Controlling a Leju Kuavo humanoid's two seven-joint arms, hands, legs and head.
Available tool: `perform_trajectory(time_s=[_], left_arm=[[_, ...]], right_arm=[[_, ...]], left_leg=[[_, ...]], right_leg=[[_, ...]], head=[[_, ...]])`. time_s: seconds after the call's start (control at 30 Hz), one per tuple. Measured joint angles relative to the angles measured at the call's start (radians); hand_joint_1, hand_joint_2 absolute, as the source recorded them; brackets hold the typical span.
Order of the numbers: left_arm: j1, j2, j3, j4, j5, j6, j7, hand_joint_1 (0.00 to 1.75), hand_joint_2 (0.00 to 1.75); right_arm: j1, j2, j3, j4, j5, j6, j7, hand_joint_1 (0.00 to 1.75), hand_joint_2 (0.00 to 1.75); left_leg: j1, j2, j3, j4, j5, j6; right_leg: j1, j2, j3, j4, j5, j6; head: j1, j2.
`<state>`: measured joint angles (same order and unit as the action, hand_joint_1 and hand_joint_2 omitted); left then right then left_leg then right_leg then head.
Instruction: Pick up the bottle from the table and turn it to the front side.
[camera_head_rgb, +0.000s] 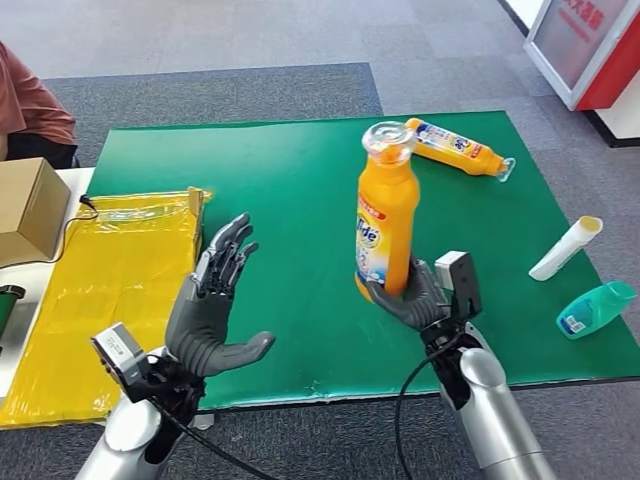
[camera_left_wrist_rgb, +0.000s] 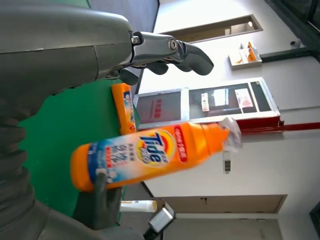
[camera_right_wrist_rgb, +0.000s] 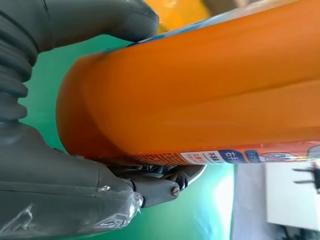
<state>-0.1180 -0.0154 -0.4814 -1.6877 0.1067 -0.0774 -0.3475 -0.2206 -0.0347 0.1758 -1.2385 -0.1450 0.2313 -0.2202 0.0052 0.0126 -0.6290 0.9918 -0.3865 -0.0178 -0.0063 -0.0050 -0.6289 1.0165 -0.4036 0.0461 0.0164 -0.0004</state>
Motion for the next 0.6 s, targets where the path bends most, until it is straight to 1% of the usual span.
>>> perform_trajectory(time_s=[0.1, 0.2, 0.3, 0.37, 0.43, 0.53, 0.6], left_arm=[[0.004, 0.006, 0.000, 0.000, 0.006, 0.007, -0.005, 0.00, 1.75], [0.009, 0.012, 0.000, 0.000, 0.007, 0.020, -0.009, 0.00, 1.75], [0.014, 0.017, 0.000, 0.000, 0.008, 0.040, -0.012, 0.00, 1.75], [0.015, 0.020, 0.001, 0.000, 0.009, 0.058, -0.014, 0.00, 1.75], [0.016, 0.022, 0.006, 0.000, 0.021, 0.071, -0.012, 0.00, 1.75], [0.015, 0.022, 0.029, 0.006, 0.104, 0.070, 0.016, 0.00, 1.75], [0.011, 0.021, 0.048, 0.020, 0.146, 0.068, 0.029, 0.00, 1.75]], right_arm=[[0.025, 0.001, -0.020, -0.045, -0.073, -0.003, -0.006, 1.75, 1.75], [0.050, 0.003, -0.032, -0.089, -0.138, -0.025, -0.011, 1.75, 1.75], [0.069, 0.006, -0.036, -0.129, -0.156, -0.049, -0.020, 1.75, 1.75], [0.081, 0.009, -0.034, -0.155, -0.126, -0.080, -0.038, 1.75, 1.75], [0.091, 0.015, -0.028, -0.180, -0.055, -0.136, -0.064, 1.75, 1.75], [0.100, 0.029, -0.005, -0.219, 0.063, -0.229, -0.097, 1.75, 1.75], [0.102, 0.039, 0.017, -0.240, 0.121, -0.274, -0.110, 1.75, 1.75]], left_leg=[[0.000, 0.000, 0.000, 0.000, 0.000, 0.000], [0.000, 0.000, 0.000, 0.000, 0.000, 0.000], [0.000, 0.000, 0.000, 0.000, 0.000, 0.000], [0.000, 0.000, 0.000, 0.000, 0.000, 0.000], [0.000, 0.000, -0.001, 0.000, 0.000, 0.000], [0.000, 0.000, 0.000, 0.000, 0.000, 0.000], [0.000, 0.000, 0.000, 0.000, 0.000, 0.000]], right_leg=[[0.000, 0.000, 0.000, 0.000, 0.000, 0.000], [0.000, 0.000, 0.000, 0.000, 0.000, 0.000], [0.000, 0.000, 0.000, 0.000, 0.000, 0.000], [0.000, 0.000, 0.000, 0.000, 0.000, 0.000], [0.000, 0.000, 0.000, 0.000, 0.000, 0.000], [0.000, 0.000, -0.001, 0.000, 0.000, 0.000], [0.000, 0.000, -0.001, 0.000, 0.000, 0.000]], head=[[0.000, 0.000], [0.000, 0.000], [0.000, 0.000], [0.000, 0.000], [0.000, 0.000], [0.000, 0.000], [0.000, 0.000]])
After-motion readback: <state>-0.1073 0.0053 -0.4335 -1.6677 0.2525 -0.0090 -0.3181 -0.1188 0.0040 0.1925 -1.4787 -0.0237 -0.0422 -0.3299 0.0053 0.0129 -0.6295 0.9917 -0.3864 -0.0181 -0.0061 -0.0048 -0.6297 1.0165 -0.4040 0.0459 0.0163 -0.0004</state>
